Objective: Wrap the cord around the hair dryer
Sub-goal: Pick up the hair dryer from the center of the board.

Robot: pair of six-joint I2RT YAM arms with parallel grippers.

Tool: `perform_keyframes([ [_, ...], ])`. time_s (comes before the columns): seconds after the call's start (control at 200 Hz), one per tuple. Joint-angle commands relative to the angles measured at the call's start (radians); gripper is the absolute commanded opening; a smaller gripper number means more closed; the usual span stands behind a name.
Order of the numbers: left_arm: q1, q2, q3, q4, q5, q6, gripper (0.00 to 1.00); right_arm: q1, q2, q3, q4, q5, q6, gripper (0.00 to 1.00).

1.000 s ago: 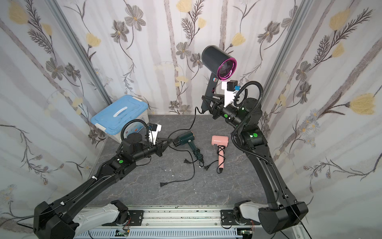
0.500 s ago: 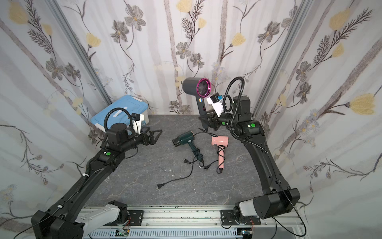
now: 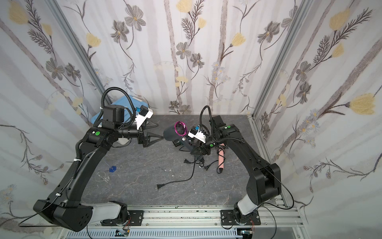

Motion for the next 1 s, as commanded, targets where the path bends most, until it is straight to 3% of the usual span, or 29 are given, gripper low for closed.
perform_keyframes([
  [0.0,-0.003,0.020,0.011,-0.149,0.019,0.133,1.00,0.041,0.023,0.011,-0.020,-0.016,-0.106,0.00],
  [0.215,-0.055,0.063,0.015,-0.216,-0.021,0.180,1.00,0.112,0.044,0.000,-0.070,-0.015,-0.145,0.00],
  [0.455,-0.193,0.110,0.022,-0.304,-0.067,0.180,0.99,0.125,0.039,0.025,-0.117,-0.043,-0.189,0.00],
  [0.565,-0.230,0.128,0.018,-0.325,-0.053,0.158,0.87,0.125,0.048,0.045,-0.136,-0.055,-0.203,0.00],
  [0.669,-0.242,0.108,-0.013,-0.262,-0.025,0.106,0.67,0.126,0.075,0.075,-0.162,-0.059,-0.215,0.00],
  [0.874,-0.249,0.062,-0.049,-0.140,-0.040,-0.001,0.57,0.120,0.090,0.140,-0.183,-0.101,-0.234,0.00],
  [0.919,-0.250,0.057,-0.050,-0.130,-0.038,-0.021,0.66,0.116,0.085,0.147,-0.183,-0.107,-0.241,0.00],
  [0.964,-0.250,0.055,-0.045,-0.135,-0.035,-0.027,0.85,0.108,0.077,0.146,-0.178,-0.117,-0.246,0.00],
  [0.999,-0.250,0.053,-0.042,-0.141,-0.041,-0.031,0.90,0.103,0.070,0.143,-0.177,-0.125,-0.249,0.00],
])
